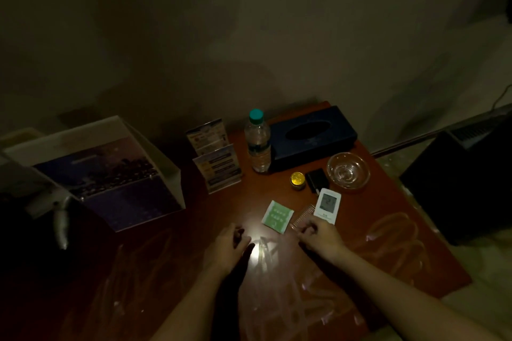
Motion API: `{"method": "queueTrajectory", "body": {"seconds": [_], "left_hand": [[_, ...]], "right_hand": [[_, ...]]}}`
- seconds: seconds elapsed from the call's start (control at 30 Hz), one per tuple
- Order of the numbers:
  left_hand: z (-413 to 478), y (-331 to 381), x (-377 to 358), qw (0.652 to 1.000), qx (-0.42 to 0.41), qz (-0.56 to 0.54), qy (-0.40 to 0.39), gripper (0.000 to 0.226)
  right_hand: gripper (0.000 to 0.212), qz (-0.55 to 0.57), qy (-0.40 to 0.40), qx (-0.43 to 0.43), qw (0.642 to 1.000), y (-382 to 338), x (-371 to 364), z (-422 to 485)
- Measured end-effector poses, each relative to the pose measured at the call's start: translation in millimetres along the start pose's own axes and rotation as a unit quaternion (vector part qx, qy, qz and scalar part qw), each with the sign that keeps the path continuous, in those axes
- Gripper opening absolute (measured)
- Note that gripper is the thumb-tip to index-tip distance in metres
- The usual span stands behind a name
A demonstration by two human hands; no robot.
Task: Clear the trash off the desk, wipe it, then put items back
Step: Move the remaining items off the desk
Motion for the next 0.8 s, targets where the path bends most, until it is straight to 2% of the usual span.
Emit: {"method": "queueTrajectory", "body": {"seconds": [0.1, 0.17, 0.33, 0.43, 0.53, 0.6, 0.7, 0.8], "left_hand": [[8.9, 11.2, -3.8, 1.0, -0.015, 0.003, -0.008, 0.03], [17.0, 15.7, -1.6, 1.0, -0.022, 0.004, -0.01, 0.029], [30.8, 17.7, -2.4, 0.999, -0.025, 0.01, -0.018, 0.036], [36.1, 31.6, -5.9, 0.998, -0.054, 0.044, -0.003, 0.053], [37.2, 51.4, -18.6, 0.99, -0.078, 0.12, 0.001, 0.07], [40.2, 63.3, -32.1, 0.991, -0.055, 0.125, -0.009, 0.077], [48.2, 69.5, -49.1, 0.996, 0.039, 0.08, -0.014, 0.079], [55.0, 68.2, -60.0, 0.99, 0.097, 0.101, 0.002, 0.069]], "right_hand": [[0.009, -0.104, 0.11, -0.046, 0.987, -1.3, 28.7, 0.7], [0.018, -0.124, 0.159, -0.053, 0.978, -7.0, 41.9, 6.2], [0.063, -0.172, 0.142, -0.093, 0.97, -0.9, 36.3, 15.1], [0.076, -0.177, 0.148, -0.122, 0.965, 7.1, 38.2, 17.1], [0.082, -0.096, 0.142, -0.156, 0.973, 17.6, 32.3, 16.2], [0.091, -0.075, 0.142, -0.168, 0.973, 23.7, 29.6, 16.2], [0.107, -0.08, 0.135, -0.177, 0.972, 30.9, 28.7, 15.9], [0.107, -0.063, 0.133, -0.221, 0.964, 49.2, 27.3, 8.9]]}}
Point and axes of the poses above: each hand's wrist, its own z-axis towards the middle knuckle, its own x-axis out of the back of the hand, y = z × x, the point moved 7 cm from there along z, towards the middle knuckle, and after that the axes turned 8 degrees about -z, right-handed, at the moved point
